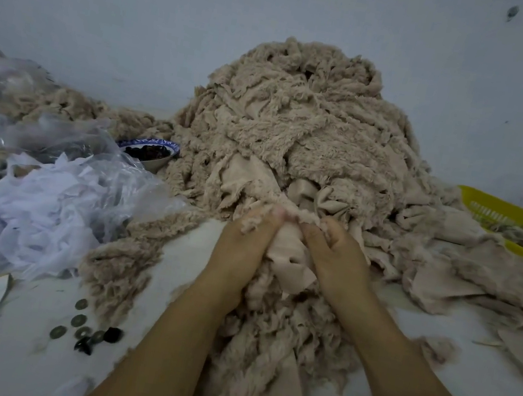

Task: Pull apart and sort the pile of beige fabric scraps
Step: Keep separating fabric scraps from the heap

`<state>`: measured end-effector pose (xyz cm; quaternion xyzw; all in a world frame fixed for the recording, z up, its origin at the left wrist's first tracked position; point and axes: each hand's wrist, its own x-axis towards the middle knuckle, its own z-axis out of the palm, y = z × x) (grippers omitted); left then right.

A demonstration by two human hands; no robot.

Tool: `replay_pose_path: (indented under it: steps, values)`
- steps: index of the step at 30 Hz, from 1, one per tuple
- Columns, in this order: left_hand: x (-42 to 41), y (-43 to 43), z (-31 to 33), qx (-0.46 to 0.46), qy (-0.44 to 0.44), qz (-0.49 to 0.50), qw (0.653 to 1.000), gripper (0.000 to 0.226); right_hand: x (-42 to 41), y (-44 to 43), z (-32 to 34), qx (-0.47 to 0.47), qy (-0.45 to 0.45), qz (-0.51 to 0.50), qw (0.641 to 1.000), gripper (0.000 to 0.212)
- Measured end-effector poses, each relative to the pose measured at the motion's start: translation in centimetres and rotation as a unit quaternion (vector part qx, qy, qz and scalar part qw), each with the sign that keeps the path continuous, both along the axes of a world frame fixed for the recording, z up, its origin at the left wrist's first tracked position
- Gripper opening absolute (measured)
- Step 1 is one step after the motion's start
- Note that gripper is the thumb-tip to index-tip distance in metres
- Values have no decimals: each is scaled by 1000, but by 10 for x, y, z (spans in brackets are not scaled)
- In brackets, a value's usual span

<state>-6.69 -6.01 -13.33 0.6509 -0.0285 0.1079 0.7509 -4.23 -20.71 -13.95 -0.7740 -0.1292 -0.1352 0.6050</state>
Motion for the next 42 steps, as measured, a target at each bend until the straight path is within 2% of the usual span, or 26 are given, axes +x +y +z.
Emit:
replay_pose_path:
  steps: [2,3,8,12,15,17,19,21,23,24,26,28,29,31,33,34,37,39,42]
  values:
    - [0,5,2,-146,51,2,988,36,1,0,-1,1,5,-6,1000,41]
    - [0,7,2,-191,72,0,979,40,2,0,-1,-1,8,-11,1000,44]
    - [1,11,6,-359,100,-65,926,58,6,0,-6,-82,12,-21,996,49]
    - [1,12,5,-398,76,-123,906,48,11,1,-11,-110,20,-50,992,51]
    - [0,24,5,-414,14,-135,900,35,19,-14,-12,-117,66,-94,986,39]
    - [0,38,7,-440,-27,-134,888,29,23,-31,-14,-59,104,-131,984,30]
    - [3,35,3,-449,15,-122,885,40,22,-37,-16,-21,90,-130,987,26]
    - [5,17,5,-400,70,-97,909,49,16,-23,-16,-72,65,-81,992,33]
    - [2,2,6,-292,88,-35,952,42,9,-5,-12,-145,17,-49,988,37]
    - [0,0,7,-249,84,4,965,47,7,-1,-9,-148,-16,-50,988,37]
    - [-3,1,7,-178,71,76,978,52,0,-2,-3,-74,-84,-51,992,43]
    - [-3,3,5,-120,49,137,982,49,-10,-3,2,-27,-115,-11,993,58]
    - [-3,1,5,-91,34,148,984,45,-14,-1,4,-40,-108,22,993,59]
    - [-3,-4,7,-37,9,148,988,44,-17,7,3,-128,-83,69,986,46]
    - [-2,-7,7,-33,17,153,988,59,-12,11,0,-193,-97,52,975,24]
    - [-2,-5,6,-50,26,162,985,67,-9,11,0,-183,-104,36,977,21]
    - [-1,1,6,-87,33,189,978,72,-4,3,2,-70,-61,-38,995,34]
    - [-1,5,8,-123,31,193,973,68,0,-6,2,-23,-14,-79,996,34]
    - [-4,5,11,-145,37,168,974,66,1,-12,-1,52,23,-80,995,30]
